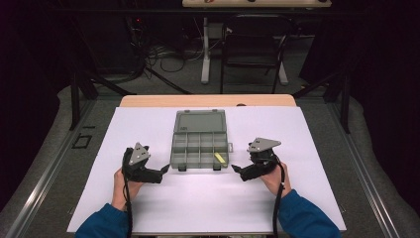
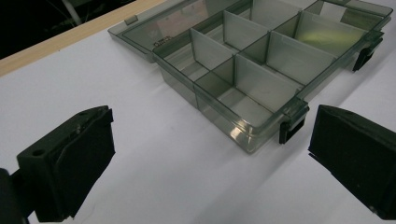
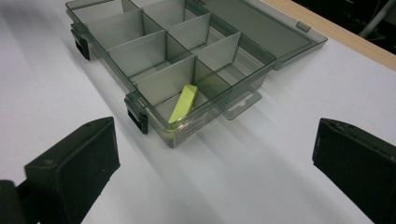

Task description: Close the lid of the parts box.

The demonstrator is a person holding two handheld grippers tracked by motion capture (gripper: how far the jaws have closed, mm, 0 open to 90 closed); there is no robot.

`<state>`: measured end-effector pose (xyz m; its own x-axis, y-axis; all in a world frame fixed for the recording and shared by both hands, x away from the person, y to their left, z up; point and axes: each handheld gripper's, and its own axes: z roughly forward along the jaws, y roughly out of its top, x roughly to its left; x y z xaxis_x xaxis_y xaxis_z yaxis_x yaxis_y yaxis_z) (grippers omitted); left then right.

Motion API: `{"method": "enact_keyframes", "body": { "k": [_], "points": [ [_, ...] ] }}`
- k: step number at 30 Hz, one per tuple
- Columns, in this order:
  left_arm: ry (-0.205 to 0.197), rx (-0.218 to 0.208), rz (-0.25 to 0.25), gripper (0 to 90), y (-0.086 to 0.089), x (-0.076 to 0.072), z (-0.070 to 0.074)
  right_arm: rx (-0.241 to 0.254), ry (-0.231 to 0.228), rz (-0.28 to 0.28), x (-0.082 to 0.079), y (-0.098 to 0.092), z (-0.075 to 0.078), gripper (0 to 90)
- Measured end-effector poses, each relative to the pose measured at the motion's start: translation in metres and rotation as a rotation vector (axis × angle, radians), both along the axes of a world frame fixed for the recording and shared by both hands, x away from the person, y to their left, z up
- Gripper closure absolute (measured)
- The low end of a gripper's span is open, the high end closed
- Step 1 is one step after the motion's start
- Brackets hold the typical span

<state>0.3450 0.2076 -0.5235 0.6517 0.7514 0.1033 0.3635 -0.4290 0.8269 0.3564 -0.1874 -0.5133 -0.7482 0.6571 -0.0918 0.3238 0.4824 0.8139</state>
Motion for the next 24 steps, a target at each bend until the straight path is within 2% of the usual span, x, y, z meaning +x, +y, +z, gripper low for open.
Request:
{"method": "enact_keyframes", "body": {
  "k": [4, 14, 18, 24],
  "points": [
    [-0.01, 0.003, -0.004, 0.0, -0.004, 0.007, 0.005, 0.007, -0.001, -0.002, 0.001, 0.0, -0.001, 0.0],
    [0.011, -0.006, -0.012, 0.0, -0.012, 0.028, 0.015, 0.006, 0.005, -0.004, 0.004, 0.0, -0.003, 0.0],
    [0.033, -0.01, -0.017, 0.0, -0.017, 0.038, 0.017, 0.004, 0.003, -0.004, 0.005, 0.001, -0.003, 0.0],
    [0.067, 0.018, -0.027, 0.0, -0.027, 0.048, 0.014, 0.007, 0.007, 0.004, 0.006, 0.002, -0.004, 0.0]
  ]
}}
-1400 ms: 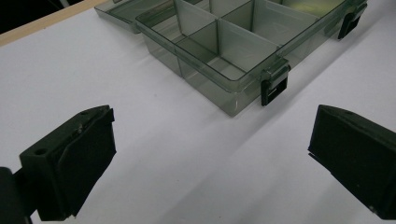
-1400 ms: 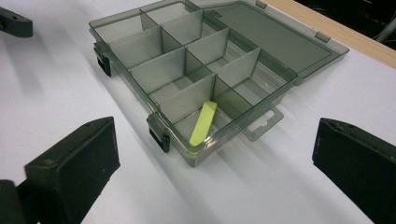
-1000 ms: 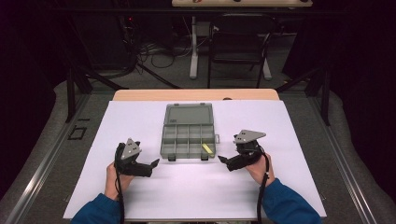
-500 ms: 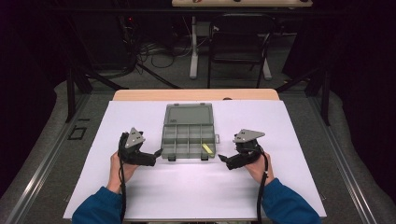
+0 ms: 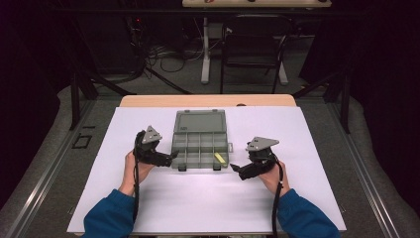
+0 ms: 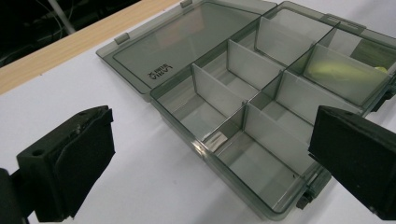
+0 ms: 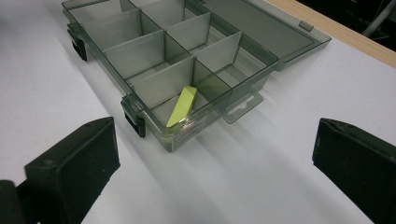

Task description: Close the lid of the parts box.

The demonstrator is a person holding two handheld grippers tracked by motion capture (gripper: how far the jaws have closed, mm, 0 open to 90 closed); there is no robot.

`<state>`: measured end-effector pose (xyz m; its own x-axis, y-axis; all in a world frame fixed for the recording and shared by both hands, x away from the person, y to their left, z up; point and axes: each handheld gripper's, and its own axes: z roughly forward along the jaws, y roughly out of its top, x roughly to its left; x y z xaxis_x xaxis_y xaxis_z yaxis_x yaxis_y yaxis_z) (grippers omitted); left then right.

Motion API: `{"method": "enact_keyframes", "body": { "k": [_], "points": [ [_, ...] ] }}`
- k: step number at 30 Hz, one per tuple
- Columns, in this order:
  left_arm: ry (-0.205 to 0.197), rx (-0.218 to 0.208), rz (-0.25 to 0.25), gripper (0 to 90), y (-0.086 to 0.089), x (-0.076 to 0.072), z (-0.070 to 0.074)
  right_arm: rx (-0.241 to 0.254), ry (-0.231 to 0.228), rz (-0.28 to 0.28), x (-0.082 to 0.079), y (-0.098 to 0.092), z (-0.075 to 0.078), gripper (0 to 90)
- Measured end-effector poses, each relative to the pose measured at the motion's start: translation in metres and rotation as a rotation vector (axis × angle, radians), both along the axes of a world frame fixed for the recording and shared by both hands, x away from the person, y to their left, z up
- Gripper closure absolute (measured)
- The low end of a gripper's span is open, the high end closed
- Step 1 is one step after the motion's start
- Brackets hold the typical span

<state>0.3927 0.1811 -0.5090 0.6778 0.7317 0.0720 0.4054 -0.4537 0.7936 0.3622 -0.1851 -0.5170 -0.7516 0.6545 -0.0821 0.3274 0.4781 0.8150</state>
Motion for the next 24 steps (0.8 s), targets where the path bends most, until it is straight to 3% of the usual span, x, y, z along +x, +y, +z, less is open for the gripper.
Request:
{"method": "enact_keyframes", "body": {
  "k": [9, 19, 24],
  "points": [
    [0.015, 0.03, -0.022, 0.0, -0.015, 0.008, -0.001, 0.003, 0.005, -0.001, 0.001, -0.002, 0.0, 0.0],
    [0.055, 0.03, -0.046, 0.0, -0.03, 0.017, -0.001, -0.002, 0.017, 0.003, 0.002, -0.001, 0.0, 0.0],
    [0.068, 0.068, -0.048, 0.0, -0.042, 0.02, -0.005, -0.003, 0.02, 0.004, 0.002, -0.002, 0.0, 0.0]
  ]
}}
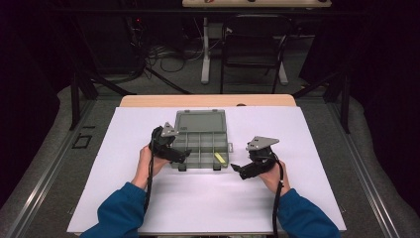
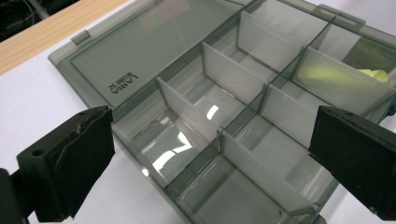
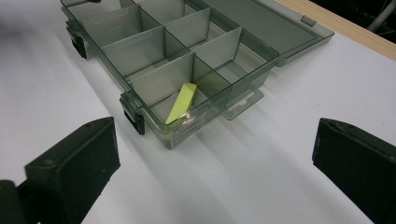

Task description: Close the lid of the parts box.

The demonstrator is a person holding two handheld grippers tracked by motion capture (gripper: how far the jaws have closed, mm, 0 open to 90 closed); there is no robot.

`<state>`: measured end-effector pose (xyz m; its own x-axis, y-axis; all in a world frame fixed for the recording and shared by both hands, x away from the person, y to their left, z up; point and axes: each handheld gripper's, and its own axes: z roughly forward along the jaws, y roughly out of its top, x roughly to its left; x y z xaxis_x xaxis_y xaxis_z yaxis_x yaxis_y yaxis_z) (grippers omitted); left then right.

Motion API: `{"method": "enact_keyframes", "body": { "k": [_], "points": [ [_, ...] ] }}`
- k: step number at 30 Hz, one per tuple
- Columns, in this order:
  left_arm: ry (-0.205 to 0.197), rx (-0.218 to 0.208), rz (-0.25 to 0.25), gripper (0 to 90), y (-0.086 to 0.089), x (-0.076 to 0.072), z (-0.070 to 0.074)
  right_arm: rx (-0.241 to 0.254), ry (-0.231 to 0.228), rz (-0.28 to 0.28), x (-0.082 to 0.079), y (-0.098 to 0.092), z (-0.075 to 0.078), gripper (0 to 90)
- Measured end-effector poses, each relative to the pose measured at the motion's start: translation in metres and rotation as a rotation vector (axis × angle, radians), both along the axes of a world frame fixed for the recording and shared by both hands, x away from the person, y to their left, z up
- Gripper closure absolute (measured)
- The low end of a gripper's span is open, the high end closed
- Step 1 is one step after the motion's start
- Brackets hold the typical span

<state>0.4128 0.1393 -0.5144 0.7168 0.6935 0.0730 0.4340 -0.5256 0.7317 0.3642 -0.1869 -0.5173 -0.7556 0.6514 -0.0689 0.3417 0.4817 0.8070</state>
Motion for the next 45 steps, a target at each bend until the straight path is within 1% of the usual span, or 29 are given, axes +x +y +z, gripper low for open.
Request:
{"method": "enact_keyframes", "body": {
  "k": [2, 4, 6, 7, 9, 11, 14, 15, 17, 19, 21, 24, 27, 28, 32, 33, 35, 39, 41, 45],
  "points": [
    [0.008, 0.004, -0.005, 0.0, -0.003, 0.001, -0.001, 0.005, 0.001, -0.002, 0.0, 0.0, 0.0, 0.0],
    [0.007, 0.018, -0.006, 0.9, -0.006, 0.002, -0.003, 0.006, 0.003, -0.002, 0.0, 0.0, 0.0, 0.0],
    [0.014, 0.018, -0.001, 5.1, -0.007, 0.003, -0.005, 0.005, 0.004, -0.005, 0.001, 0.0, -0.001, 0.0],
    [0.021, 0.015, -0.004, 7.4, -0.006, 0.004, -0.006, 0.009, 0.004, -0.006, 0.001, 0.0, -0.002, 0.0],
    [0.034, -0.009, -0.009, 14.9, -0.006, 0.004, -0.008, 0.006, 0.006, -0.008, 0.002, -0.001, -0.002, 0.0],
    [0.043, -0.011, -0.017, 16.8, -0.006, 0.005, -0.009, 0.004, 0.009, -0.008, 0.002, -0.001, -0.002, 0.0],
    [0.049, -0.017, -0.012, 20.7, -0.007, 0.005, -0.012, 0.005, 0.014, -0.005, 0.002, -0.002, -0.002, 0.0],
    [0.048, -0.02, -0.013, 21.7, -0.008, 0.005, -0.012, 0.012, 0.013, -0.005, 0.002, -0.002, -0.003, 0.0],
    [0.042, -0.019, -0.01, 24.1, -0.008, 0.005, -0.013, 0.01, 0.017, -0.004, 0.002, -0.003, -0.003, 0.0],
    [0.045, -0.025, -0.011, 28.0, -0.008, 0.006, -0.014, 0.009, 0.02, -0.008, 0.003, -0.003, -0.003, 0.0],
    [0.052, -0.022, -0.011, 29.6, -0.008, 0.007, -0.016, 0.012, 0.02, -0.01, 0.003, -0.003, -0.004, 0.0],
    [0.049, -0.027, -0.002, 32.6, -0.008, 0.007, -0.018, 0.004, 0.017, -0.004, 0.003, -0.003, -0.003, 0.0],
    [0.049, -0.021, 0.001, 34.9, -0.009, 0.007, -0.018, 0.006, 0.013, -0.003, 0.002, -0.003, -0.003, 0.0],
    [0.046, -0.027, 0.005, 36.0, -0.009, 0.007, -0.019, 0.008, 0.017, -0.004, 0.002, -0.003, -0.003, 0.0],
    [0.061, -0.021, 0.013, 36.8, -0.01, 0.008, -0.022, 0.001, 0.021, -0.004, 0.003, -0.004, -0.004, 0.0],
    [0.067, -0.018, 0.015, 36.9, -0.01, 0.008, -0.022, 0.007, 0.015, -0.001, 0.003, -0.003, -0.004, 0.3],
    [0.078, -0.029, 0.017, 37.2, -0.009, 0.009, -0.024, 0.007, 0.015, 0.0, 0.004, -0.003, -0.005, 0.5],
    [0.081, -0.028, 0.015, 40.4, -0.01, 0.009, -0.026, 0.011, 0.016, -0.002, 0.003, -0.003, -0.005, 0.5],
    [0.082, -0.031, 0.011, 42.0, -0.011, 0.009, -0.028, 0.004, 0.02, -0.003, 0.004, -0.003, -0.005, 0.5],
    [0.081, -0.021, 0.015, 46.1, -0.011, 0.009, -0.028, 0.001, 0.019, 0.003, 0.004, -0.003, -0.006, 0.9]
  ]
}}
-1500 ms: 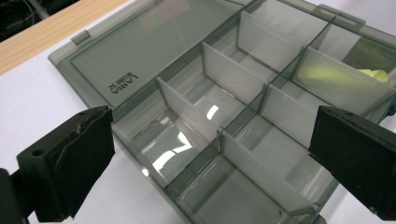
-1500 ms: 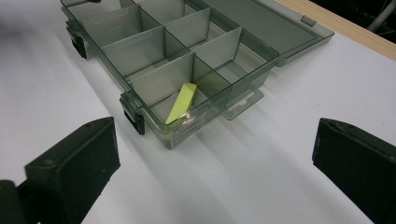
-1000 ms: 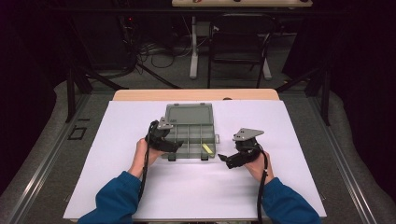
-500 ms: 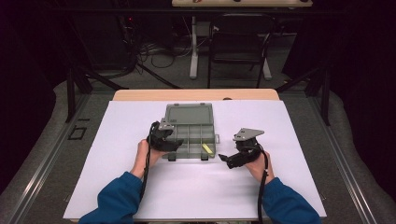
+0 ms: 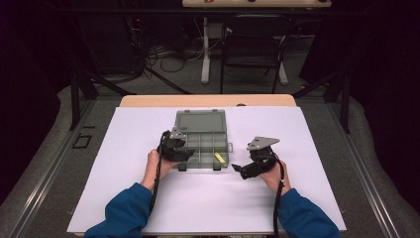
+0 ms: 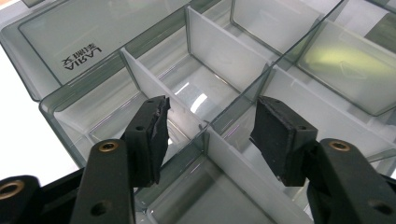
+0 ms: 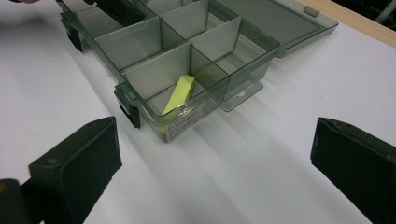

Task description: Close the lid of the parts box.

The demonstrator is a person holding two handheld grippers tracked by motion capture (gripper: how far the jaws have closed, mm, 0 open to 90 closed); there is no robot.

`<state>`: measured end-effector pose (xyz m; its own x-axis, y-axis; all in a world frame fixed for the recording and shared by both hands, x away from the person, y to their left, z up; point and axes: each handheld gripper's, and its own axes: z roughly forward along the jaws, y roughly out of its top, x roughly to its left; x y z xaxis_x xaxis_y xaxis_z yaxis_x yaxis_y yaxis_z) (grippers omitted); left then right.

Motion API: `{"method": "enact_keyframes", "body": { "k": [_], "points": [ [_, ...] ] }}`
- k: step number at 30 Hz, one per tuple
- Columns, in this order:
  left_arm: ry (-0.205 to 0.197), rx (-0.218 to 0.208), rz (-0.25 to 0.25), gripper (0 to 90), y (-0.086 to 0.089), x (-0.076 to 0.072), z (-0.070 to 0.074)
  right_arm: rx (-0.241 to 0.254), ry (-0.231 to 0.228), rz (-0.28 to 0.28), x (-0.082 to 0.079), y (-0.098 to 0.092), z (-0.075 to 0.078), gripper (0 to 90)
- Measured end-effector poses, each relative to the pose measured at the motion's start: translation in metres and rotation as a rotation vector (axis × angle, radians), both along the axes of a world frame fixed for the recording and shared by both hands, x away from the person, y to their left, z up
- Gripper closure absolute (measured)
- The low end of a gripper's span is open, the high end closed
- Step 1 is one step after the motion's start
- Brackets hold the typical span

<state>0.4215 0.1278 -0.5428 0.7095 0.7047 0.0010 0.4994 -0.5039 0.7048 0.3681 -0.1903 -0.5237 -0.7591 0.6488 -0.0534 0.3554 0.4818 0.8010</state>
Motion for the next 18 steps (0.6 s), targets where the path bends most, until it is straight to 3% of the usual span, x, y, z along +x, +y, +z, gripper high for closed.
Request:
{"method": "enact_keyframes", "body": {
  "k": [10, 18],
  "points": [
    [-0.005, -0.001, 0.002, 50.9, 0.0014, 0.0004, -0.0002, -0.011, 0.013, -0.003, 0.0026, 0.0012, -0.0028, 1.3],
    [-0.007, 0.0, -0.002, 51.6, 0.0017, 0.0006, -0.0005, 0.011, 0.016, -0.025, 0.0052, -0.0001, -0.0022, 1.7]
  ]
}}
